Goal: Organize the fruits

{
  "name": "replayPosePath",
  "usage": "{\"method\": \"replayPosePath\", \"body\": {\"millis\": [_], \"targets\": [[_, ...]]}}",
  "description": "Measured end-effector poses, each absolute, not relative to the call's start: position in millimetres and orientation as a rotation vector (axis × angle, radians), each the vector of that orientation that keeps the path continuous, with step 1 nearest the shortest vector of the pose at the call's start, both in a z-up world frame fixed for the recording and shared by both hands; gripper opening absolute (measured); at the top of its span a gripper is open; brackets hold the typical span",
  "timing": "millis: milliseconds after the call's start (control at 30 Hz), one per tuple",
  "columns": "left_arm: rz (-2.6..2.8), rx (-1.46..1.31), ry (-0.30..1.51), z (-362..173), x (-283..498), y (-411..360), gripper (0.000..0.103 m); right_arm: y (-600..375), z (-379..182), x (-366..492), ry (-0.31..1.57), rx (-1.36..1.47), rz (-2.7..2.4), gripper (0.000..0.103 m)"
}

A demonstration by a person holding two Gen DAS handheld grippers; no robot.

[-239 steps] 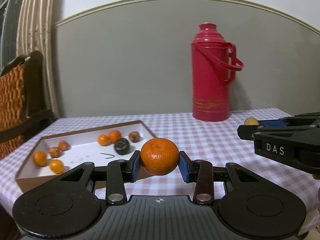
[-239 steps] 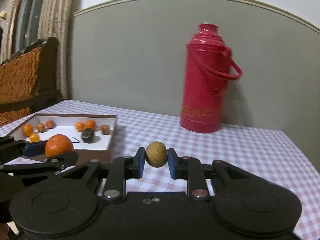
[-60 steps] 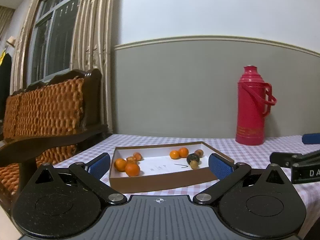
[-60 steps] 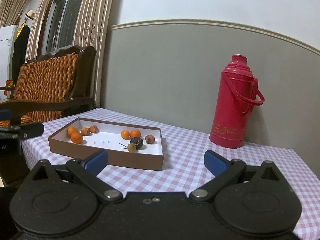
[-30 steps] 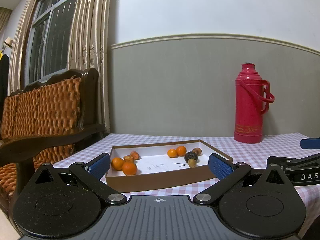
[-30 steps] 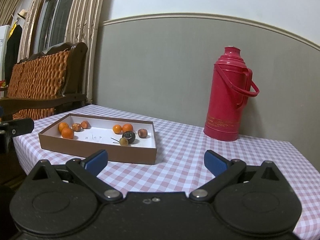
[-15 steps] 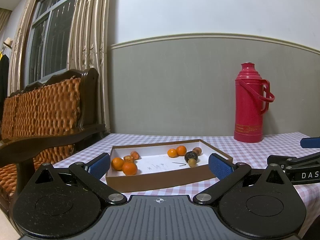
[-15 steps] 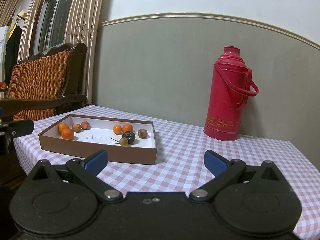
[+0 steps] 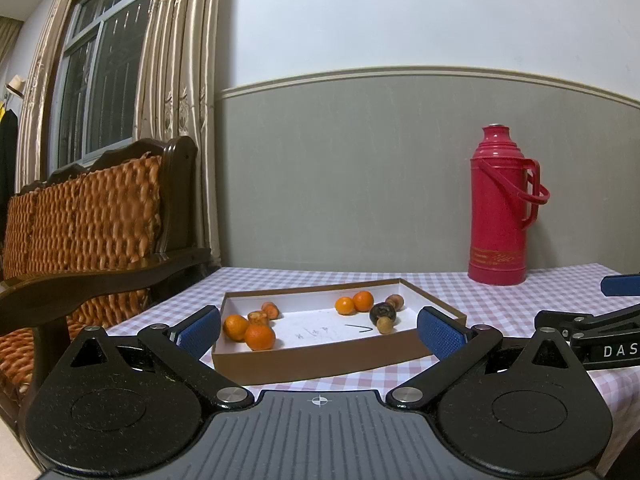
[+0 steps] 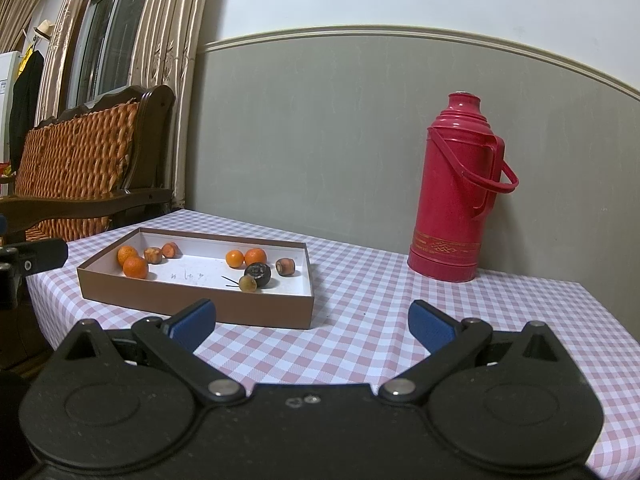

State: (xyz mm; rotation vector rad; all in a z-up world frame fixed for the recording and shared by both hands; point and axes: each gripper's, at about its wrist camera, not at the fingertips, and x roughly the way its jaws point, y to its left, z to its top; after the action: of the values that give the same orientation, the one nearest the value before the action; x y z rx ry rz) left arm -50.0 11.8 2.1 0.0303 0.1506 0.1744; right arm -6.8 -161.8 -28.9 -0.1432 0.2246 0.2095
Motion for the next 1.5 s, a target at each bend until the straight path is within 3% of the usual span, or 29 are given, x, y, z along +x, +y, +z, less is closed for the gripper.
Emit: {"method": "replayPosePath", "body": {"millis": [1500], "targets": [[0.17,0.063,0.144,1.9,-51.5,17.4,0.103,-161.9,-29.0,-6.8,0.222,-0.138,0.209,0.097]]}}
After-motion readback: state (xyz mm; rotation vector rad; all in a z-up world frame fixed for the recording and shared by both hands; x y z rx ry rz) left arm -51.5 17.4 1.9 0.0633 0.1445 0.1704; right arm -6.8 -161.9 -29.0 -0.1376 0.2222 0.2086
